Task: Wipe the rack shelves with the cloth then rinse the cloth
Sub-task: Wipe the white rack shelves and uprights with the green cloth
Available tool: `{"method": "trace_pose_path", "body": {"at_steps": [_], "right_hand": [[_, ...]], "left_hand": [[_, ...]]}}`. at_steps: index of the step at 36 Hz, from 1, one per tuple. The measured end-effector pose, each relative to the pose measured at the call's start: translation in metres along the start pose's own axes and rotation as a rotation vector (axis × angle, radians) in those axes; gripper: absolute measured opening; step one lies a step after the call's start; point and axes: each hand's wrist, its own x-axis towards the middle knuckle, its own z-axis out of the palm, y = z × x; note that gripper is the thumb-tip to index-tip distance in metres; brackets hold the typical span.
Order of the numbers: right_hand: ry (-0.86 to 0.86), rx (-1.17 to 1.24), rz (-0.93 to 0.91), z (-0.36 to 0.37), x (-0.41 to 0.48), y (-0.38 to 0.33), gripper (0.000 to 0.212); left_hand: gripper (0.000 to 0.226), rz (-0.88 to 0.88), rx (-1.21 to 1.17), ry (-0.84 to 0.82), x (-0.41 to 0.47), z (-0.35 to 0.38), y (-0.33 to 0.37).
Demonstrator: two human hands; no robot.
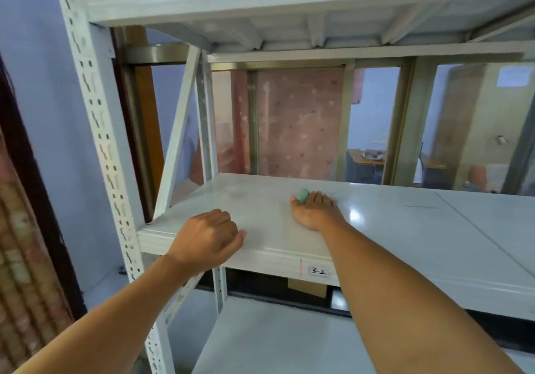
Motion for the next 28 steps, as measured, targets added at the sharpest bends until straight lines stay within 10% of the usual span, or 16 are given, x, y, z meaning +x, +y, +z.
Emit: {"method": "trace_pose_path", "body": {"at_steps": [28], "right_hand": [[-0.083,0.025,-0.111,0.050,0.017,-0.239,0.070]], "left_hand": [[0.030,-0.029,-0.074,0.086,-0.056,-0.013,-0.081]]}}
